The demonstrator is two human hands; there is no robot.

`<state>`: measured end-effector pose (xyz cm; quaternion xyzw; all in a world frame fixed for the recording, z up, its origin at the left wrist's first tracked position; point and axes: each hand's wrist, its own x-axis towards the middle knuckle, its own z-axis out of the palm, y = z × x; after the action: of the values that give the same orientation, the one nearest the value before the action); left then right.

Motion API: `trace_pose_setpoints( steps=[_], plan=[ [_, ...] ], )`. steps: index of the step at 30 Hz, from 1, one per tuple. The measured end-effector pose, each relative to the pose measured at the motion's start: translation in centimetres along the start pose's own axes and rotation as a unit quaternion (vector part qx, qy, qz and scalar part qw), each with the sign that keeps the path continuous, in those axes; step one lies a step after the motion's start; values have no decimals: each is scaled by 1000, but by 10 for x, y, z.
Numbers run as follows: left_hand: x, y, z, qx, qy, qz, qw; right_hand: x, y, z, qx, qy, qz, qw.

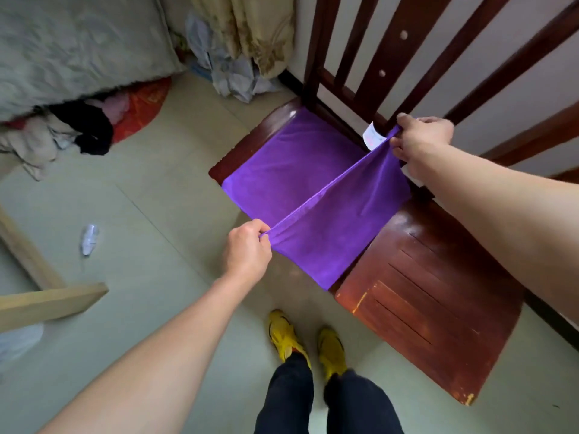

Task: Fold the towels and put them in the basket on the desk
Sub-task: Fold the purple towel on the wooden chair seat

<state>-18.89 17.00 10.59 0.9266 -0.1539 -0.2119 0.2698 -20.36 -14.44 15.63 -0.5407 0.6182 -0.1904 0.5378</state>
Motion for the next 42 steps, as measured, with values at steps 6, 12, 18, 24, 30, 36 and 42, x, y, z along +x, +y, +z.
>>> trace_pose_setpoints(
  steps=[6, 12, 18, 24, 30, 36, 42],
  plan=[
    [59, -23, -11, 6, -11, -52, 999, 25, -4, 59, -33, -64, 24, 997],
    [125, -40, -13, 15, -19, -115, 993, 59, -7, 124, -33, -124, 73, 989],
    [181, -57, -1, 4, -35, -195, 980, 100, -2, 178, -77, -108, 85, 988],
    [219, -85, 16, 12, -45, -213, 976, 124, 18, 225, -93, -126, 86, 984],
    [239, -105, 24, 7, -69, -211, 975, 134, 26, 260, -86, -150, 101, 980],
    [248, -119, 20, -14, -147, -187, 971, 135, 29, 282, -101, -121, 106, 982],
    [260, -118, 6, -96, -169, -256, 947, 132, 21, 300, -149, -116, 81, 979]
  ],
)
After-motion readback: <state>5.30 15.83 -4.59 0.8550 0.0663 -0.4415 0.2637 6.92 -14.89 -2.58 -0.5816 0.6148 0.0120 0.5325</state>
